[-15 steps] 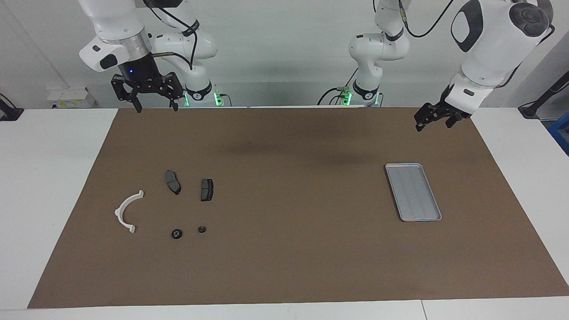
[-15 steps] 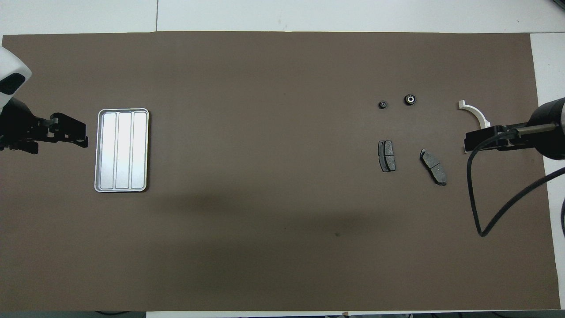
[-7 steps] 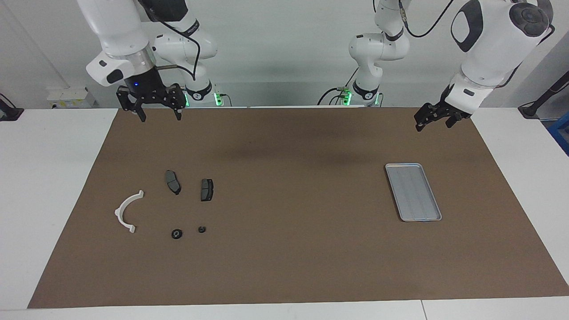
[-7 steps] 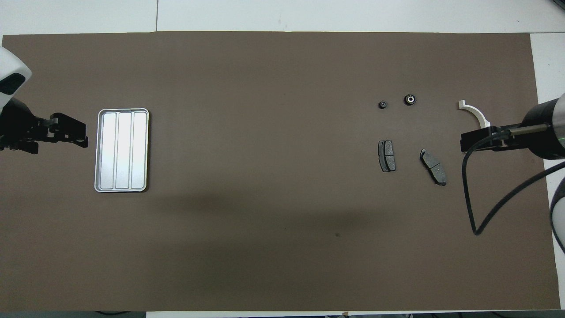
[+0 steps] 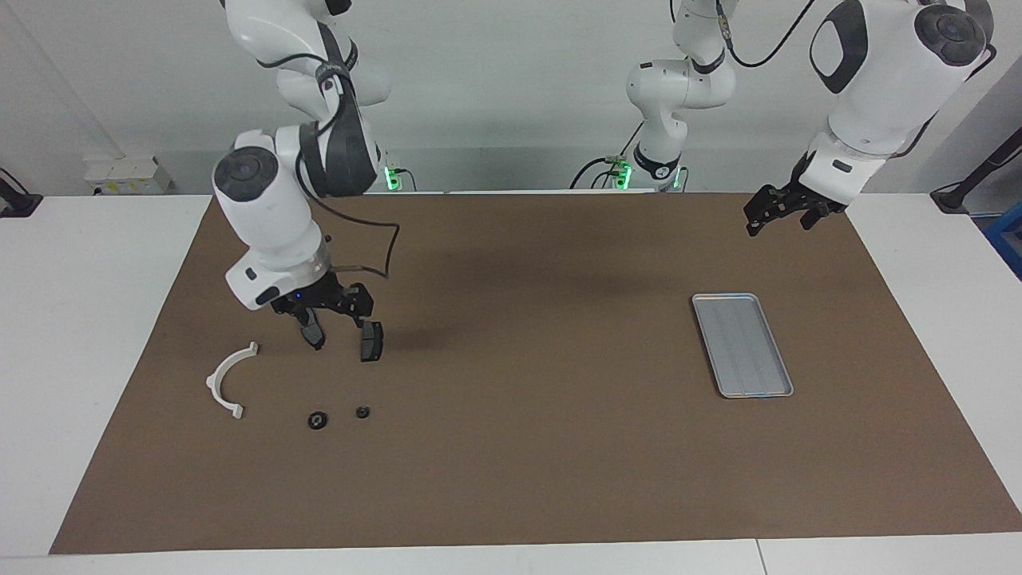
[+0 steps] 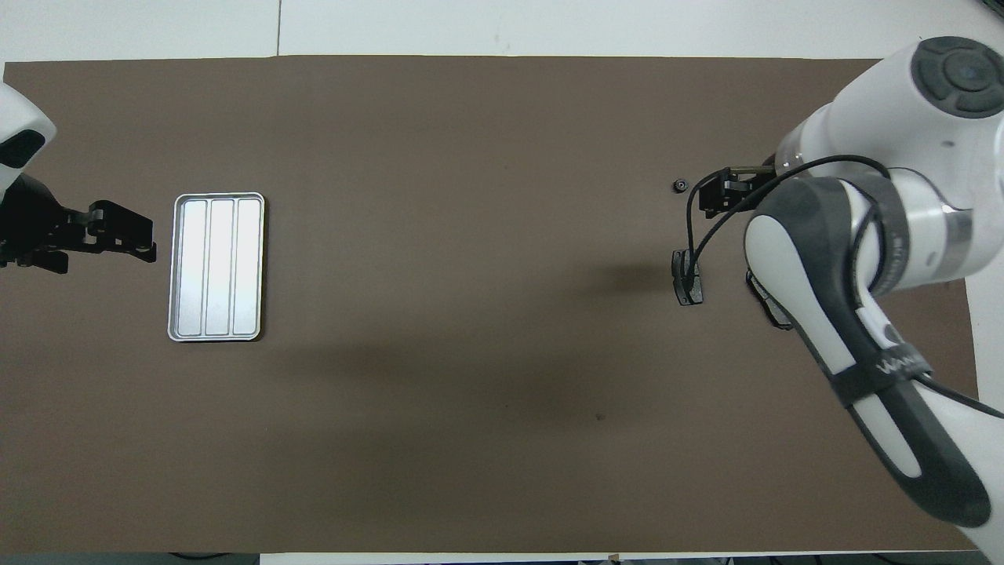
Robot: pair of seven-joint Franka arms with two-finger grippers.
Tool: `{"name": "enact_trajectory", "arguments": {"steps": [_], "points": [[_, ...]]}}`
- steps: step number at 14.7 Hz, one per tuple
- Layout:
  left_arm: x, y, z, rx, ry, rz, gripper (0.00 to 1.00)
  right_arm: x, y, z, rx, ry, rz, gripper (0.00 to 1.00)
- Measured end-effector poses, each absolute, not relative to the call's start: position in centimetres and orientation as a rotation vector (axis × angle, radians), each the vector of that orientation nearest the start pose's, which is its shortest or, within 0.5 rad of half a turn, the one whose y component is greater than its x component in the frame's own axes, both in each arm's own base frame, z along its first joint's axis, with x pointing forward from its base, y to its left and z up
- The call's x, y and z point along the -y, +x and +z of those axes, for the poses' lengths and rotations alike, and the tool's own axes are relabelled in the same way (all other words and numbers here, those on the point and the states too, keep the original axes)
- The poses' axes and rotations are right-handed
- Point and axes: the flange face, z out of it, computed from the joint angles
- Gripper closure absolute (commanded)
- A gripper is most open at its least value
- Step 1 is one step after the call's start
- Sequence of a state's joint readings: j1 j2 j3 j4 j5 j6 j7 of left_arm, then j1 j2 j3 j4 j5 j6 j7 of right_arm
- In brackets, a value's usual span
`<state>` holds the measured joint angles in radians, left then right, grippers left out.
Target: Pick bearing gear from pile to tray
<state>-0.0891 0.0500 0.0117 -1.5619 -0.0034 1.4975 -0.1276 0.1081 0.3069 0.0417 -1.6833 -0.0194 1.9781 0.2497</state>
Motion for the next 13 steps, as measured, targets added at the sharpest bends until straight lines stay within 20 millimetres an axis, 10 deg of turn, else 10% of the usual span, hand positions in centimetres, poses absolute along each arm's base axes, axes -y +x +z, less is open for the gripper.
{"name": "enact_trajectory", "arguments": {"steps": [7,13], "points": [[4.4,55.9,59.5,0.078,-3.127,0.179,0.00,-11.3,69.6,30.6,-0.271,-3.193,0.022,0.00],[4.4,55.9,59.5,0.078,-3.127,0.179,0.00,-11.3,71.8,28.6,-0.386,-3.192,-0.006,0.04]]}}
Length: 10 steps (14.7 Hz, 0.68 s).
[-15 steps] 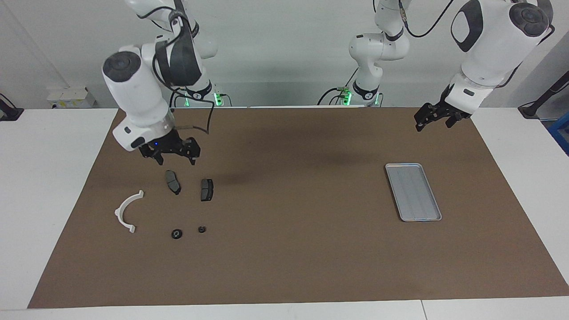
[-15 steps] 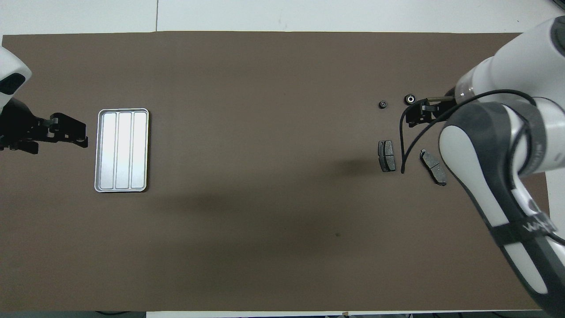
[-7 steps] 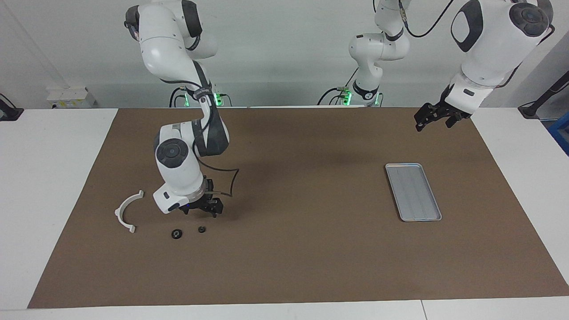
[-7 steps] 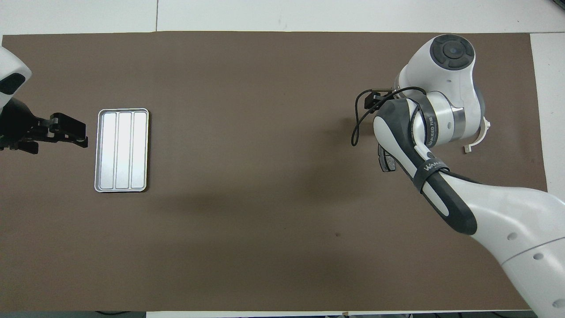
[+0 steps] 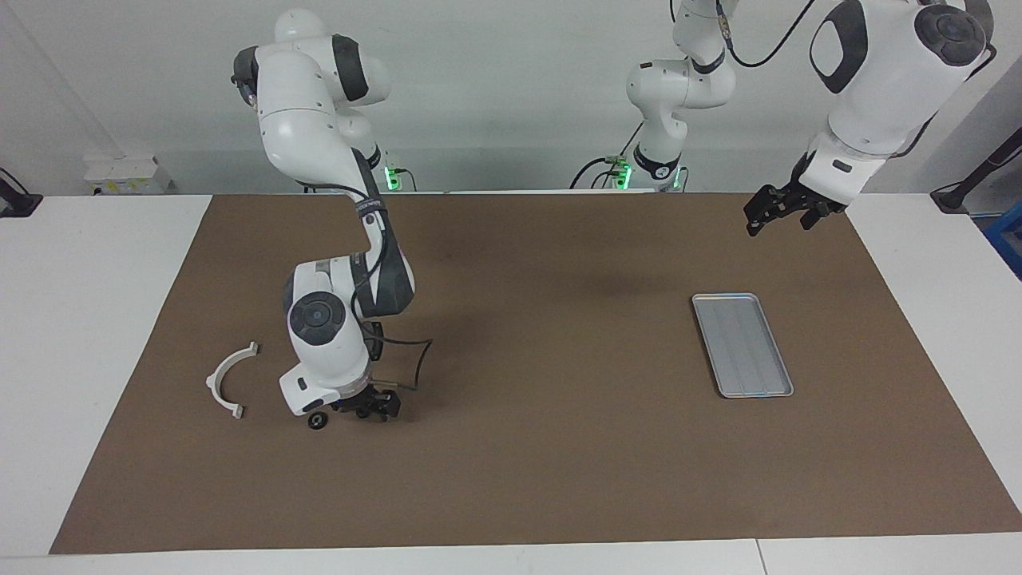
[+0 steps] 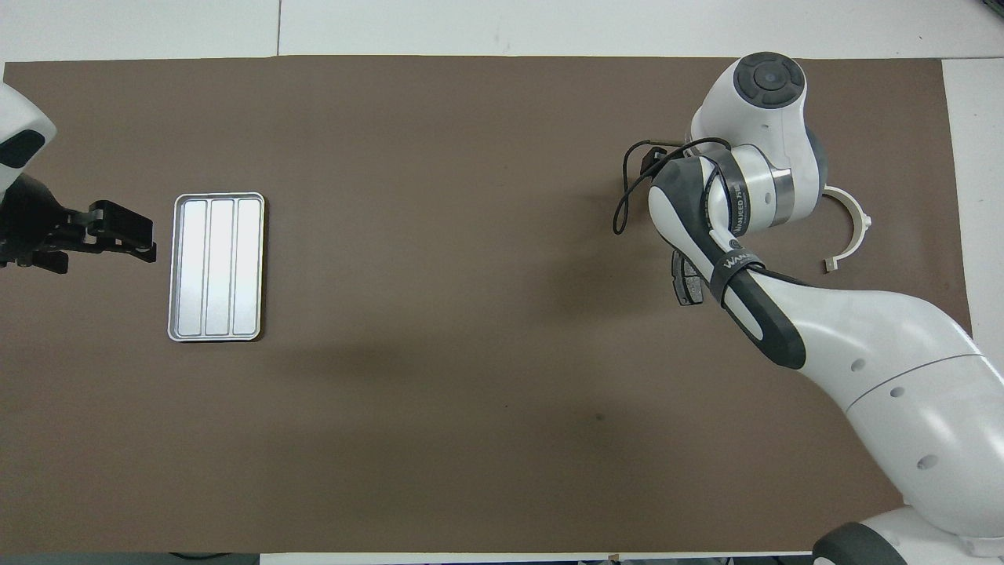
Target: Pick bearing gear from pile to tray
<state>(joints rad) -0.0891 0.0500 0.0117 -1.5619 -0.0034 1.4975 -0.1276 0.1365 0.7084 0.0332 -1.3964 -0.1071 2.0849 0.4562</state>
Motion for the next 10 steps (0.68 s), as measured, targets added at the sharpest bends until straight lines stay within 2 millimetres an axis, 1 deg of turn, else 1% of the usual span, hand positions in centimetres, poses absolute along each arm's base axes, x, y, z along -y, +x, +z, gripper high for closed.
{"name": "enact_trajectory", "arguments": {"steps": [1,4,7,10], "points": [[4.39,55.87,59.48,0.078,-3.127,0.179,0.00,-11.29,71.86,28.67,-0.394,-3.190,-0.008,0.05],[4.39,55.87,59.48,0.078,-3.127,0.179,0.00,-11.06,72.01,28.83,-0.413,-3.187,-0.016,0.15],[4.39,55.87,59.48,0.078,-3.127,0.179,0.00,-10.34,71.89,28.01,-0.430,-3.188,0.009,0.16],[4.39,55.87,59.48,0.078,-3.127,0.179,0.00,-10.39,71.78,27.97,-0.440,-3.187,0.022,0.16]]}}
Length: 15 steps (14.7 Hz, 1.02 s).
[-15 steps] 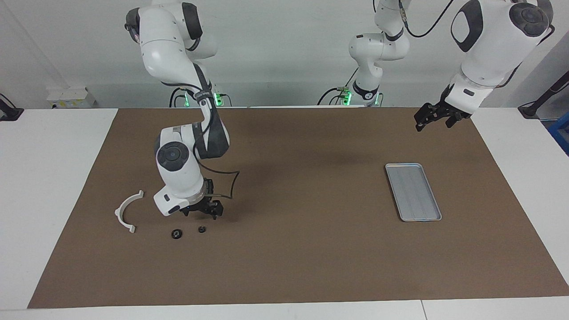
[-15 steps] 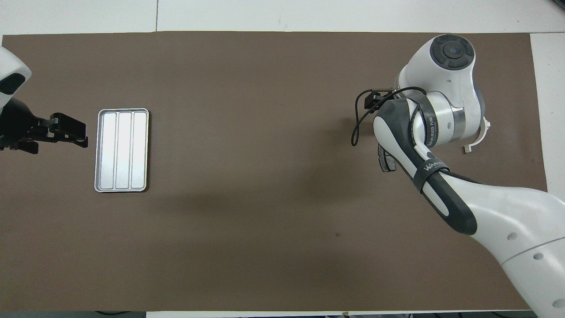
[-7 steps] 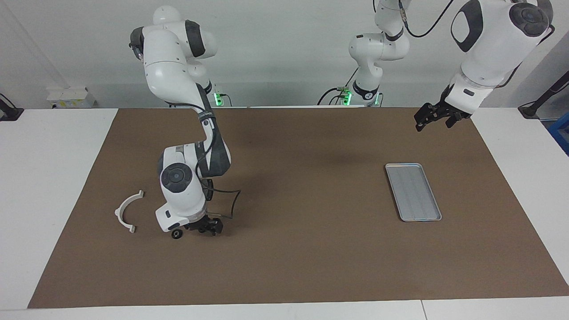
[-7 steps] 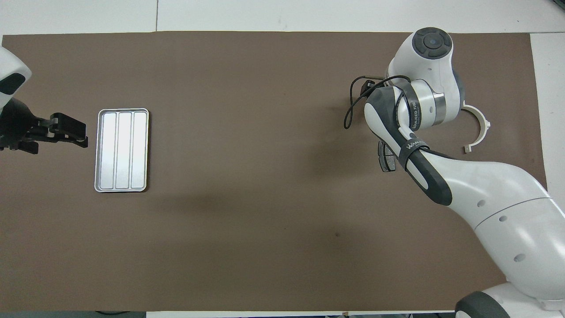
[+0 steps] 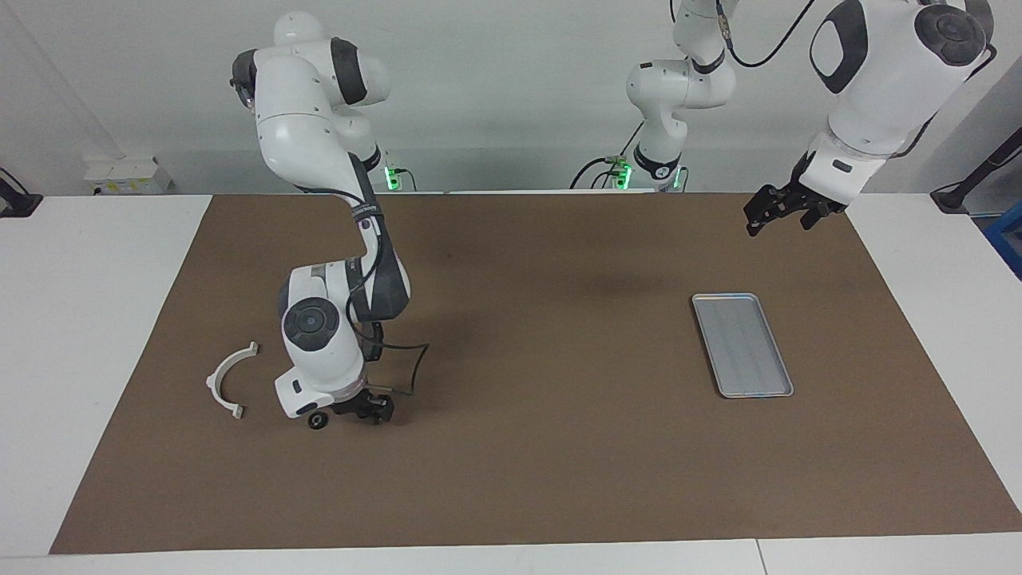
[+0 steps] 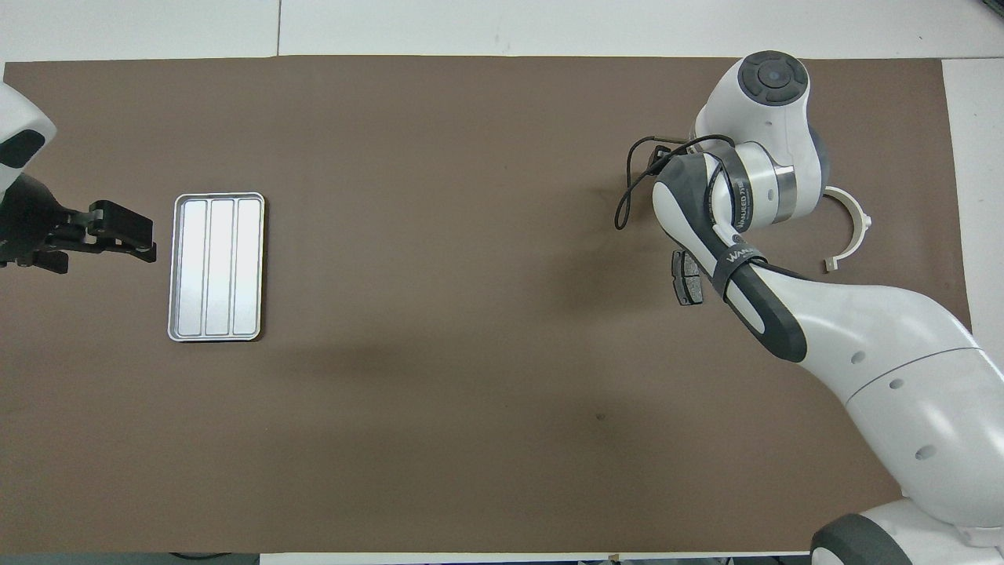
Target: Pick bearing gear from pile to tray
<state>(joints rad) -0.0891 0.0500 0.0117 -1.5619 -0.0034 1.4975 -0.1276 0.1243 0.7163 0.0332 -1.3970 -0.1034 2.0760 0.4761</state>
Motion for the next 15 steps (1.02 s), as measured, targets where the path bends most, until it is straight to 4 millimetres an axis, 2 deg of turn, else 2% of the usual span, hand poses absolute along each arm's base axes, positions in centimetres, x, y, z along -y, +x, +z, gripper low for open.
{"name": "enact_trajectory", "arguments": {"steps": [2,5,7,11,15], "points": [[4.39,55.87,59.48,0.078,-3.127,0.179,0.00,-10.36,71.52,28.02,-0.445,-3.193,0.057,0.17],[4.39,55.87,59.48,0.078,-3.127,0.179,0.00,-10.33,71.18,28.29,-0.449,-3.200,0.100,0.31],[4.39,55.87,59.48,0.078,-3.127,0.179,0.00,-10.46,71.20,28.47,-0.449,-3.196,0.096,0.48],[4.39,55.87,59.48,0.078,-3.127,0.179,0.00,-10.93,71.29,28.80,-0.441,-3.188,0.077,0.99],[4.39,55.87,59.48,0.078,-3.127,0.179,0.00,-10.95,71.31,28.85,-0.441,-3.187,0.075,1.00]]}}
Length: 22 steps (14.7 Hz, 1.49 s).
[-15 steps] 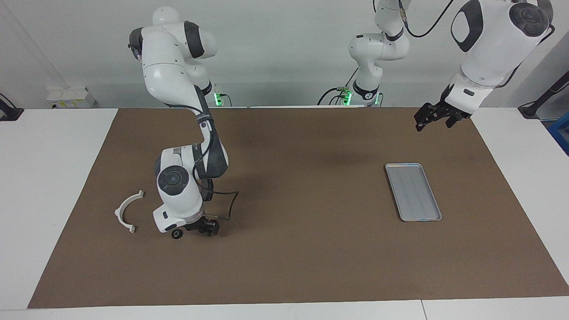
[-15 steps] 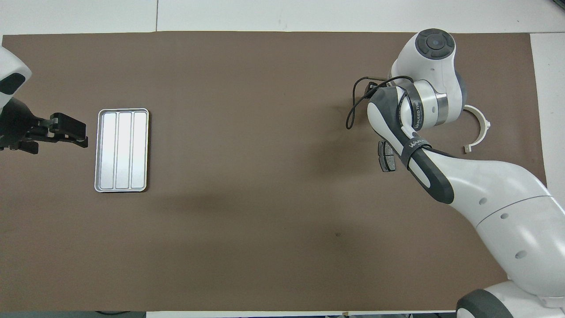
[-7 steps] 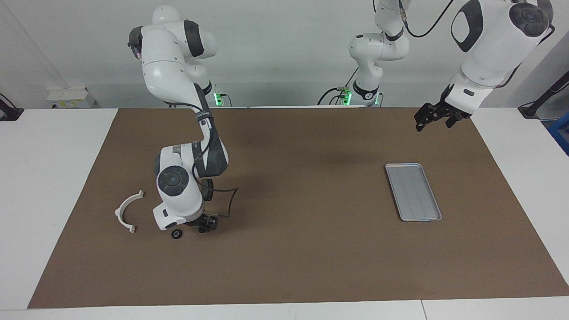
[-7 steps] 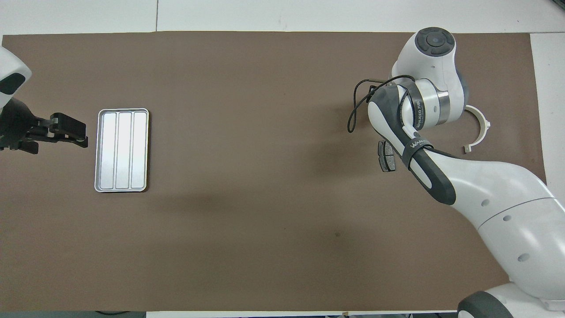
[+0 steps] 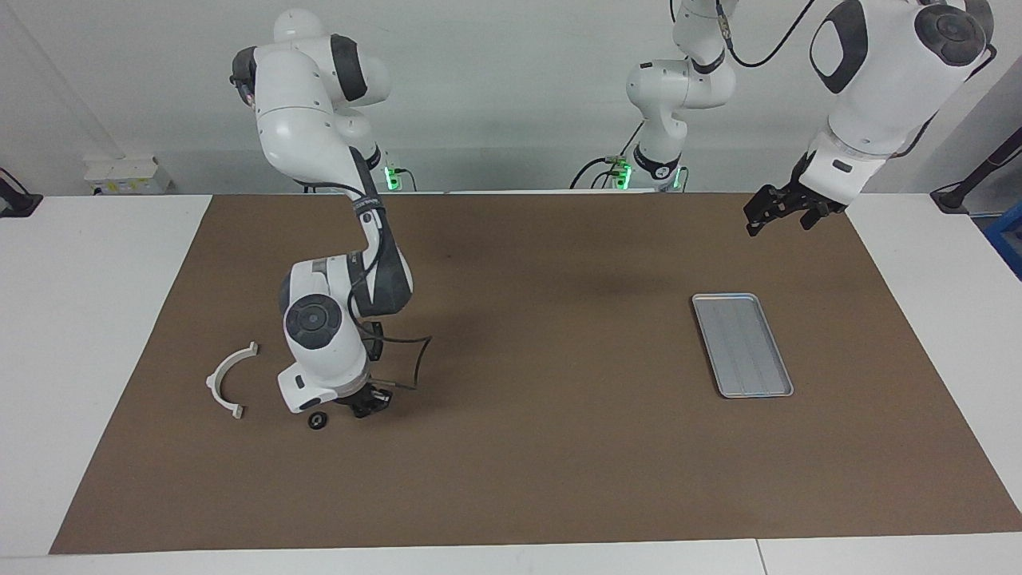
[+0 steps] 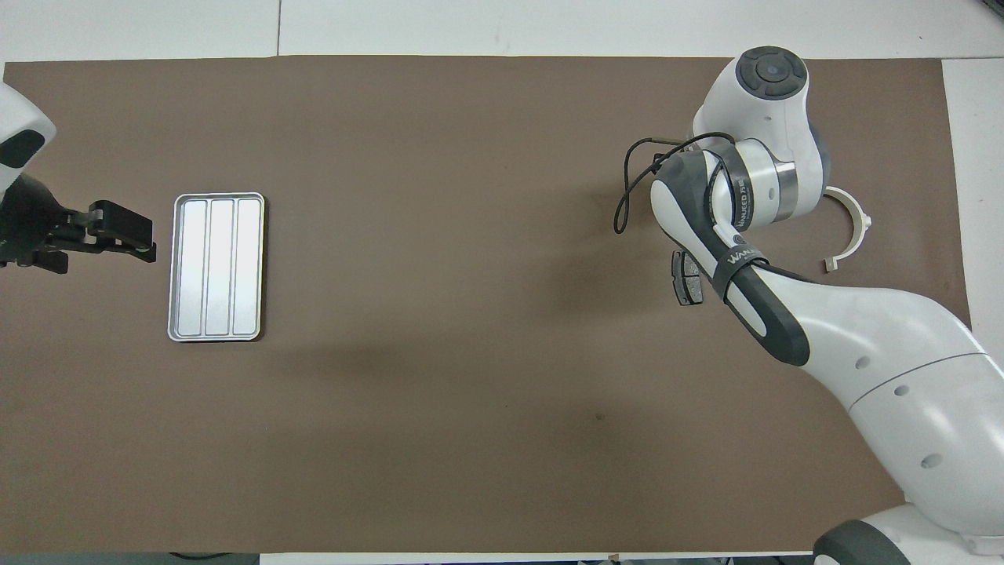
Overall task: Pick bearing gear from pile to tray
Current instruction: 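Carry the dark part to the table middle and open the right gripper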
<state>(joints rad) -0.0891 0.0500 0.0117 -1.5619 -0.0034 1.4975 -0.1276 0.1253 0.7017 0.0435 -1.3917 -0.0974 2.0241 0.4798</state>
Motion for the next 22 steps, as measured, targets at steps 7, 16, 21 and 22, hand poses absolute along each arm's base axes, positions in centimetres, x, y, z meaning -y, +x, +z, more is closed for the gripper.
{"name": "enact_trajectory", "arguments": {"steps": [7,16,21,22], "points": [[4.4,55.9,59.5,0.078,-3.127,0.179,0.00,-11.8,70.3,33.0,-0.417,-3.220,0.190,1.00],[4.4,55.9,59.5,0.078,-3.127,0.179,0.00,-37.9,59.5,51.0,-0.814,-3.028,0.115,1.00],[4.4,55.9,59.5,0.078,-3.127,0.179,0.00,-47.3,57.3,40.5,-1.084,-2.911,0.094,1.00],[4.4,55.9,59.5,0.078,-3.127,0.179,0.00,-48.6,57.1,37.6,-1.107,-2.901,0.088,1.00]]}}
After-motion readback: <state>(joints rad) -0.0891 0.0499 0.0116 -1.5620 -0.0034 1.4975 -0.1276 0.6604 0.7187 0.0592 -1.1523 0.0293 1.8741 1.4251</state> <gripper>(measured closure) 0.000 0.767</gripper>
